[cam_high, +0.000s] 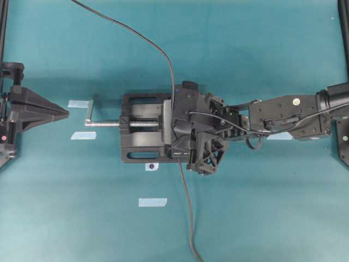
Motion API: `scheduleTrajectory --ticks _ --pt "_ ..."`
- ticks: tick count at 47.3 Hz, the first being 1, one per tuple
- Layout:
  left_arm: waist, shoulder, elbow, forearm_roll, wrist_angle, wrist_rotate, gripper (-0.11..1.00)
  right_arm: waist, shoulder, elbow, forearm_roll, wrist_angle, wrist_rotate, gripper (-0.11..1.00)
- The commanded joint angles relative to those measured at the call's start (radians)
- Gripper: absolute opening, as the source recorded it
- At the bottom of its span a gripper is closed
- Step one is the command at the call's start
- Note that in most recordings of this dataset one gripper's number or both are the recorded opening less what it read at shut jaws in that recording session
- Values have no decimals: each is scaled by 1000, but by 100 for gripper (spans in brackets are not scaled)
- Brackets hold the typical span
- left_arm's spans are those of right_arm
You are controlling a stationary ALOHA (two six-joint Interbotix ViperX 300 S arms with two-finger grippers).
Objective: Insert the USB into the front port of the fixed hub.
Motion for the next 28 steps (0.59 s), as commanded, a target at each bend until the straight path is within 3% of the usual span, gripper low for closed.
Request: scheduleTrajectory --ticks 1,19,28 --pt "2 6 -12 2 -6 -2 0 40 8 2 6 6 14 5" --pt "2 5 -12 2 -6 -2 0 35 6 -6 5 2 12 8" --pt "2 2 -12 0 -9 -2 0 32 -3 -8 6 -5 12 16"
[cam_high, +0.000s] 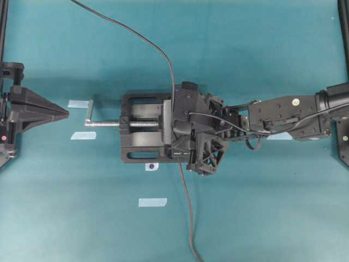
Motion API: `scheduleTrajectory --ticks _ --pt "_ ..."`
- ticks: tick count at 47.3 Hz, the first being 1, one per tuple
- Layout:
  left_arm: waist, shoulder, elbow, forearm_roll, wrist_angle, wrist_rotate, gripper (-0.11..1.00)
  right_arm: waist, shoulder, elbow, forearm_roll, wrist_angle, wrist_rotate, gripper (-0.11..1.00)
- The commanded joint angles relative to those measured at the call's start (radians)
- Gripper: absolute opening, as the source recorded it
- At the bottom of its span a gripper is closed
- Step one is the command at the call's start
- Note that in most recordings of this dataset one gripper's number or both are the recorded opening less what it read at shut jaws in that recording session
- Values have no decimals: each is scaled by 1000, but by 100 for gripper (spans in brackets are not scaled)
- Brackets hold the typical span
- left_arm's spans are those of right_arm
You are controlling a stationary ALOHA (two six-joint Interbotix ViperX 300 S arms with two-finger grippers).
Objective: Insert the USB into the front port of the fixed hub.
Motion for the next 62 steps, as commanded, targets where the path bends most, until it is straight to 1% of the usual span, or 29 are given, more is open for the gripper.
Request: scheduleTrajectory --ticks 1,4,7,9,12,15,19,44,62 --pt "0 0 -12 3 -8 -2 0 32 -14 -6 3 -5 12 18" --pt "0 -5 -11 2 -8 -2 0 32 -20 -6 5 -14 12 25" --pt "0 -6 -11 2 -8 -2 0 31 -23 -6 5 -25 12 33" --pt "0 -9 -11 2 -8 -2 0 29 -26 -6 3 -31 12 41" --pt "0 -14 -11 2 -6 -2 0 28 -31 -6 3 -35 14 56" --pt "0 -15 -11 2 -6 -2 0 28 -34 -6 3 -35 12 68" --pt "0 -17 -11 2 -6 -2 0 26 -37 -6 3 -31 14 77" --pt "0 -17 -11 3 -6 -2 0 23 -38 -5 3 -28 12 77" --pt "0 -18 -5 3 -6 0 0 -3 -71 15 -2 -20 9 77"
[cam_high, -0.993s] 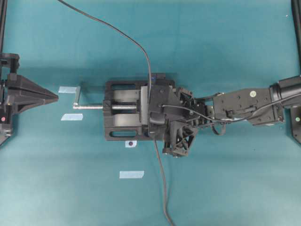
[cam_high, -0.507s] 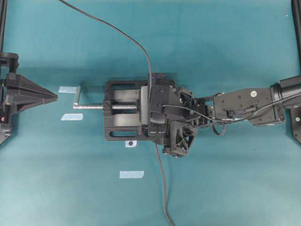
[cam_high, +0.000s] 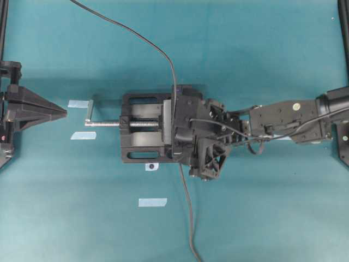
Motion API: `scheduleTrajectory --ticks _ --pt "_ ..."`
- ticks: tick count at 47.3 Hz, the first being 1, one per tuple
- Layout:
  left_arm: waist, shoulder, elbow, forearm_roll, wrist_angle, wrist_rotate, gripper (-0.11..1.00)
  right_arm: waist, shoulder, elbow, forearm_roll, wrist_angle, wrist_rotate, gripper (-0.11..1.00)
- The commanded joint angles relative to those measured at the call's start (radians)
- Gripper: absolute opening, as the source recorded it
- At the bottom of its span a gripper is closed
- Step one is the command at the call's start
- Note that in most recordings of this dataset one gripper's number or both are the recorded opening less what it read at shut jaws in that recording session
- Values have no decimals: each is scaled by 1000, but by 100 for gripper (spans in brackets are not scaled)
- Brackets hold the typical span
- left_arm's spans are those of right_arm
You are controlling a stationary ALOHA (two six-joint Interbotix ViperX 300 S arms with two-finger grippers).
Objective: Insert the USB into the front port of the fixed hub.
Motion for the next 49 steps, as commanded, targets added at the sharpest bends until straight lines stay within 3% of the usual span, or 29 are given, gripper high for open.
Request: scheduleTrajectory --ticks 1,49 --pt "2 5 -11 2 -6 0 0 -9 -46 -2 -3 -3 6 77" --pt "2 -29 9 3 -6 -3 0 -26 -172 80 -5 -3 2 77"
